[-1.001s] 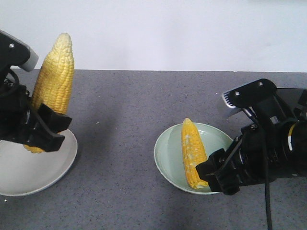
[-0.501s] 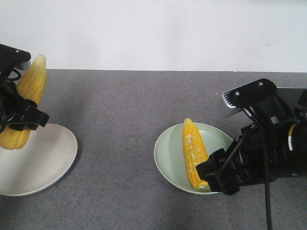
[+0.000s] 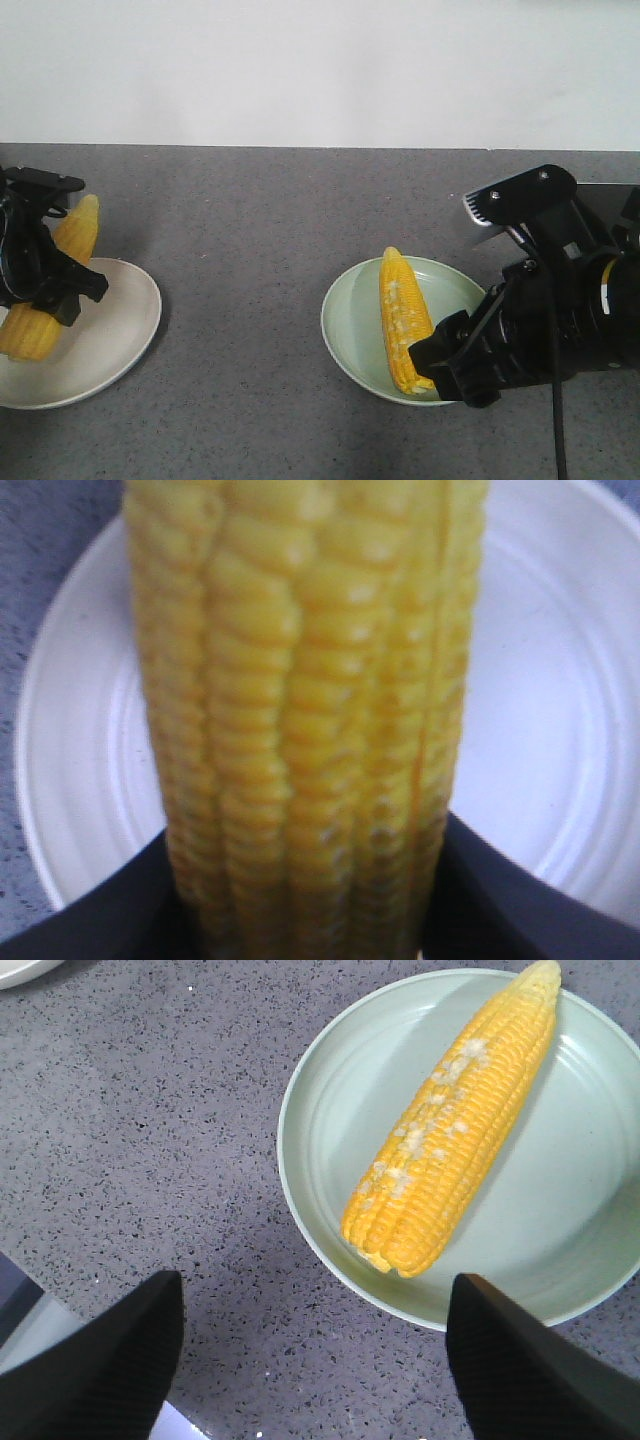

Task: Distribute corn equally
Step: 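Lower the left gripper's cob onto the beige plate and open it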

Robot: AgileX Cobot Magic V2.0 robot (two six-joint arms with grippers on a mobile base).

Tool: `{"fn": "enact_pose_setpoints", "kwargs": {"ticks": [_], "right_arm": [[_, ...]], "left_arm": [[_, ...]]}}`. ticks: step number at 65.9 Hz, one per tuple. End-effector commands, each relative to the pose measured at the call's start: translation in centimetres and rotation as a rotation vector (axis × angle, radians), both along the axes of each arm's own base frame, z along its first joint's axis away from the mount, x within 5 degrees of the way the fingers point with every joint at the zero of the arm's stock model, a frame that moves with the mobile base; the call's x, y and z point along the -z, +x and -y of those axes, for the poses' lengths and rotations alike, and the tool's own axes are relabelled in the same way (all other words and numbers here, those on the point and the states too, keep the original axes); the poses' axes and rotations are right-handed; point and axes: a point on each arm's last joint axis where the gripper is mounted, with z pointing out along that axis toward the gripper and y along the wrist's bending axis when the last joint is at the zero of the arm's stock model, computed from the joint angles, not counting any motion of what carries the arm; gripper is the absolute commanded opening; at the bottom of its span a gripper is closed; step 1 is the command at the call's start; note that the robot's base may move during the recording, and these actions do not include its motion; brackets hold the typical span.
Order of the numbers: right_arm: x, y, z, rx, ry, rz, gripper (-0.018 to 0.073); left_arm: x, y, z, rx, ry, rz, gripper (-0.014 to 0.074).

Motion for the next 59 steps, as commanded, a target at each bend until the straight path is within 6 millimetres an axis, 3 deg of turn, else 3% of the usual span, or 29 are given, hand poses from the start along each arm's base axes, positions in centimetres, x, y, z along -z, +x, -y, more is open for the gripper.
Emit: {"fn": "enact_pose_setpoints", "kwargs": {"ticks": [1,16,43,59], "right_arm": [[-1.4,0.0,0.0,-0.001,0.045,0.071,0.0525],[-1.4,0.0,0.0,-0.001,0.045,0.071,0.0525],[-1.2,-0.3,0.1,-0.008,0.025,0.038,0.0525],[-1.1,-0.4,0.1,-0.01,0.019,0.028,0.0525]], "left_arm": [[-1.2,0.2,0.1,-0.013,-0.012,0.041,0.03],[-0.1,0.6,0.1,-0.013,-0.008,0.003,0.032],[0.2,0.7,0.1,-0.013,-0.006,-0.017,0.0484],[-2.1,-0.2,0.1,0.019,-0.011,0.067,0.0496]]}}
